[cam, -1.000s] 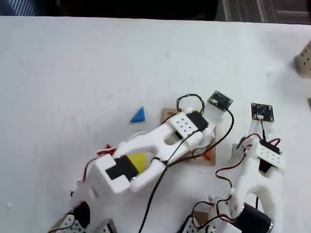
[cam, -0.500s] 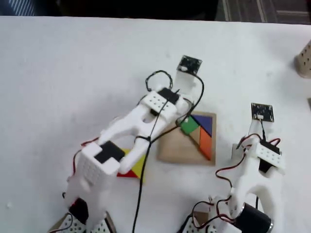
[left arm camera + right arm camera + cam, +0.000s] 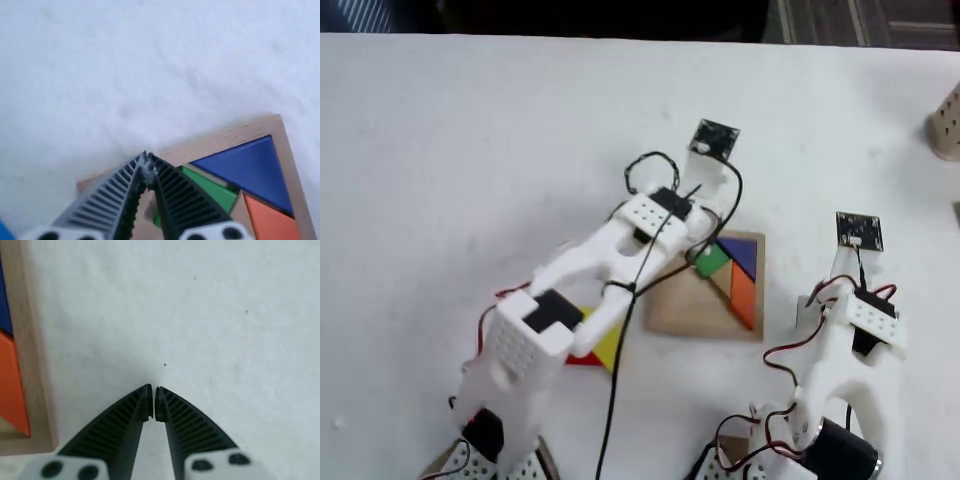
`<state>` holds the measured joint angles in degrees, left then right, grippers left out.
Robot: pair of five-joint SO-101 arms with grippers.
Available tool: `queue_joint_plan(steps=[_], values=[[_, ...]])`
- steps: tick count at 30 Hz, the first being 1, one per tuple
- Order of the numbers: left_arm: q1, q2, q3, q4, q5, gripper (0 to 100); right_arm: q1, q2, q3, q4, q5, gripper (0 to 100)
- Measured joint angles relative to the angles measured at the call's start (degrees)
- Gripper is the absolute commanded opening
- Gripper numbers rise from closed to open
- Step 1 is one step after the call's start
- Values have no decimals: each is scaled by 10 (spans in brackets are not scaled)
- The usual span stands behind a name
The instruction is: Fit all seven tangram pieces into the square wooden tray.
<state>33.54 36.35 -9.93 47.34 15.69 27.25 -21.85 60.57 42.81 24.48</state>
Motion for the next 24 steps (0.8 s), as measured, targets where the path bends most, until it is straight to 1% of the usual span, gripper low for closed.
queue_joint_plan(steps=[15,17,24], values=[[11,0,-4,6,0,22,0,0,0,0,0,24],[11,0,-5,18,0,22,0,0,0,0,0,24],[33,0,-5,33,0,22,0,0,0,0,0,24]])
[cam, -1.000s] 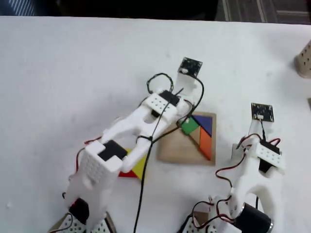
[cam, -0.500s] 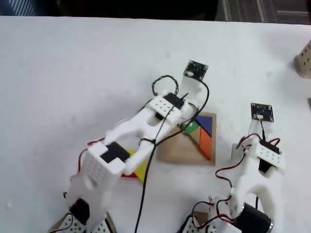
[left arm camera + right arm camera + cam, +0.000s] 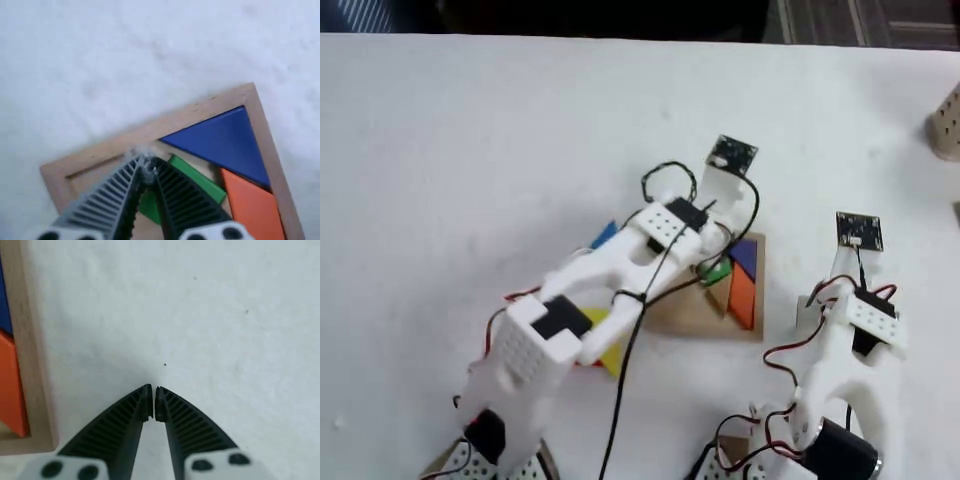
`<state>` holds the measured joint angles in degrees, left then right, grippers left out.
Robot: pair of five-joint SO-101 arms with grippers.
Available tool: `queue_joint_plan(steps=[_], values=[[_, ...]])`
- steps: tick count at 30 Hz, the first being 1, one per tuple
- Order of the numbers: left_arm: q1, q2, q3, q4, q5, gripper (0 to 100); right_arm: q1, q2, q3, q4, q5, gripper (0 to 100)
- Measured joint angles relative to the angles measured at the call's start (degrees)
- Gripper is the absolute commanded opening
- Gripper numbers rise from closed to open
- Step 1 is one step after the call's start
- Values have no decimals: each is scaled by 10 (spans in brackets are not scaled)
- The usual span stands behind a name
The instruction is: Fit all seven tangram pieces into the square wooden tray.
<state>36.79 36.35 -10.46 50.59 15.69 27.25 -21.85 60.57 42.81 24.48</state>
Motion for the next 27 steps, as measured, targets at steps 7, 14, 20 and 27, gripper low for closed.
queue_joint_plan(steps=[7,14,20,27], values=[[-2,1,0,0,0,22,0,0,0,0,0,24],[-30,-25,0,54,0,22,0,0,0,0,0,24],[11,-74,34,85,0,22,0,0,0,0,0,24],[-49,-98,56,102,-1,24,0,0,0,0,0,24]])
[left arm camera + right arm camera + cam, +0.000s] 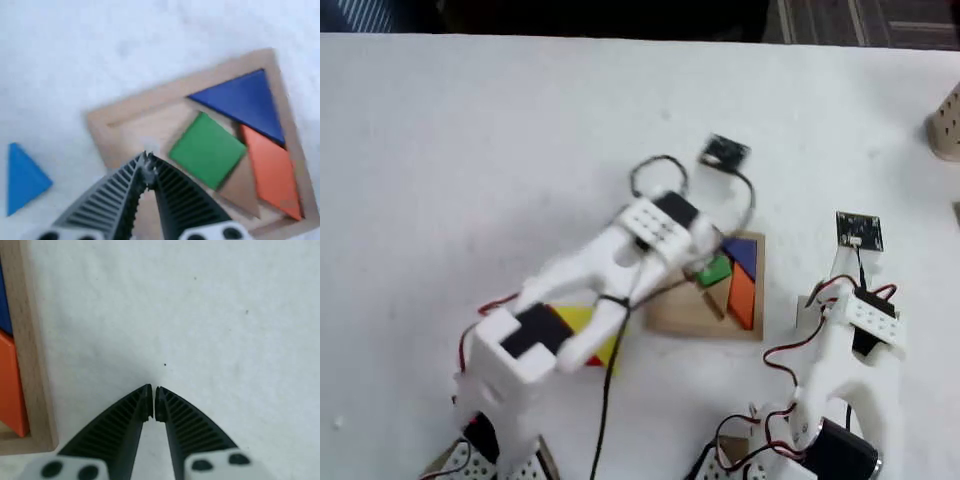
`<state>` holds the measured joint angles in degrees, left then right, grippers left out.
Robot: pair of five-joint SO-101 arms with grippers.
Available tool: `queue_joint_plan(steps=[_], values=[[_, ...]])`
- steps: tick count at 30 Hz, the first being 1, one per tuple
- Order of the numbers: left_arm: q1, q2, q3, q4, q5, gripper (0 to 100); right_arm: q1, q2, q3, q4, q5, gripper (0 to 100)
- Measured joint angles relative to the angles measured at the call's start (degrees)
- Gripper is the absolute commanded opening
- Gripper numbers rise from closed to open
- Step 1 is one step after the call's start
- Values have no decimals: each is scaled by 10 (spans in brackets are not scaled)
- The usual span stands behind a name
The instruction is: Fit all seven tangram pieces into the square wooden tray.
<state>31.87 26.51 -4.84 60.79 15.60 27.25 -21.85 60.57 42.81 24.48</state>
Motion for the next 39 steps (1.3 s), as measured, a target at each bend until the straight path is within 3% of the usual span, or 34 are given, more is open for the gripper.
queue_joint_plan(steps=[4,7,11,16,25,30,39], values=[[-99,-2,0,43,-2,50,0,0,0,0,0,24],[-147,-4,0,69,-55,134,0,0,0,0,0,24],[-149,-13,0,102,-105,220,0,0,0,0,0,24],[-150,-13,0,108,-106,224,0,0,5,0,15,24],[-157,28,-12,73,-200,223,0,0,7,0,25,24],[-178,96,-87,85,-224,222,0,0,7,0,25,24],[-187,203,-250,193,-225,221,0,0,7,0,25,24]])
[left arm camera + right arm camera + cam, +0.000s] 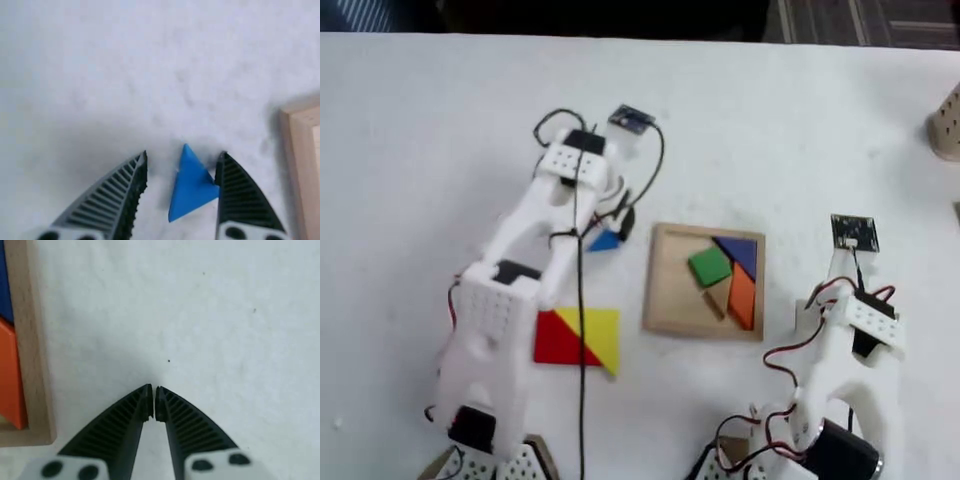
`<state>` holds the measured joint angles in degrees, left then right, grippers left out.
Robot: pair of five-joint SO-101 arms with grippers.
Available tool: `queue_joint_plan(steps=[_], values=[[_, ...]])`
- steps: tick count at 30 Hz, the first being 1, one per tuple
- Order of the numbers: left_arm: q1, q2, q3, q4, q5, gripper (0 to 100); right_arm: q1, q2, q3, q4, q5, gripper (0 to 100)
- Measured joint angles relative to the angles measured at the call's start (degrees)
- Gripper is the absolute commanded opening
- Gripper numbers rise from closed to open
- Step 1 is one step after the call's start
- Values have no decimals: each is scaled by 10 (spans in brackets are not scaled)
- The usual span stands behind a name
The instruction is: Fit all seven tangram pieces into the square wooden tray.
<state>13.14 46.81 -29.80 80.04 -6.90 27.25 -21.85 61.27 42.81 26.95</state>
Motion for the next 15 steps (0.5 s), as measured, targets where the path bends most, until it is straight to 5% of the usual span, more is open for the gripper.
queue_joint_plan(steps=[15], values=[[-4,115,-206,179,-1,221,0,0,0,0,2,24]])
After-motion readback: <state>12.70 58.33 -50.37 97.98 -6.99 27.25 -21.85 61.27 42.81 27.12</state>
